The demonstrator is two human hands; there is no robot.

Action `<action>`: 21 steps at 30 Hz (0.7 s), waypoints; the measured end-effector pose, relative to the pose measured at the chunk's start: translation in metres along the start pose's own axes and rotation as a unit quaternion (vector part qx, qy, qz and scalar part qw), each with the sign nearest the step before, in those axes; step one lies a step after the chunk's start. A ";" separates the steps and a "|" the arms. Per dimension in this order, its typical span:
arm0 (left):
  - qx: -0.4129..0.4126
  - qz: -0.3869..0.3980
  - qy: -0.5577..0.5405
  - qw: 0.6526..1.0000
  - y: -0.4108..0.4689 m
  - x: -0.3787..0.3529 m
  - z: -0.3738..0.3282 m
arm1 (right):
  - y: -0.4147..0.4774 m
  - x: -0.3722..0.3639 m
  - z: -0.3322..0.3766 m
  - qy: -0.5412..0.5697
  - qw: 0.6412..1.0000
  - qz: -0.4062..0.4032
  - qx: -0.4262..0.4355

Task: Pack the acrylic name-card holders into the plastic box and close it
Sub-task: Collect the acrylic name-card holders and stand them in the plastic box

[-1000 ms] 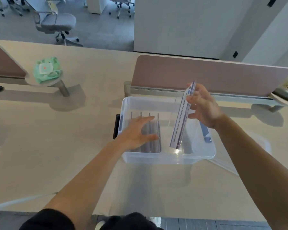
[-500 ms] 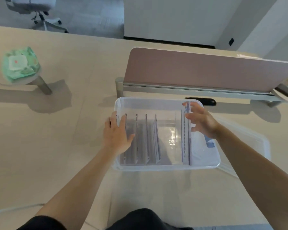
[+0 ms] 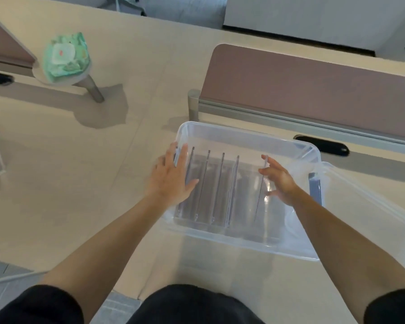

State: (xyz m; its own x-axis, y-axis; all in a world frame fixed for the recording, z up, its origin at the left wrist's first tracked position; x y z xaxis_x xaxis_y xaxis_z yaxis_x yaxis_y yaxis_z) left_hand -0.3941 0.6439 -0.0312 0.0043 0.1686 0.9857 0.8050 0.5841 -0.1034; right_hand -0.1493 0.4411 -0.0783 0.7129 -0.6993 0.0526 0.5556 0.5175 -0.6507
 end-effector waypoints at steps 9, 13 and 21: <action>0.005 -0.012 -0.014 1.000 0.000 0.000 0.001 | 0.011 0.001 -0.024 -0.004 1.000 0.018 -0.025; -0.005 -0.012 -0.002 1.000 0.000 -0.002 0.002 | -0.006 -0.001 -0.016 -0.128 0.992 -0.010 0.022; -0.009 -0.024 -0.007 1.000 -0.002 0.000 0.002 | -0.052 0.009 -0.024 -0.423 0.902 0.089 0.018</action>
State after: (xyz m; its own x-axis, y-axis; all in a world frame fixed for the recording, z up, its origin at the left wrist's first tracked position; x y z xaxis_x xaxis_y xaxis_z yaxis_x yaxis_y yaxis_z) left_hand -0.3967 0.6449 -0.0312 -0.0422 0.1512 0.9876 0.8151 0.5768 -0.0535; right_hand -0.1822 0.3958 -0.0625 0.8551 0.0138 0.5183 0.4034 0.6102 -0.6819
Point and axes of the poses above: each hand's wrist, its own y-axis towards the middle knuckle, its own x-axis out of the back of the hand, z = x × y, the point moved 2 cm from there along y, towards the middle knuckle, and after that the axes turned 2 degrees about -x, right-handed, at the moved point
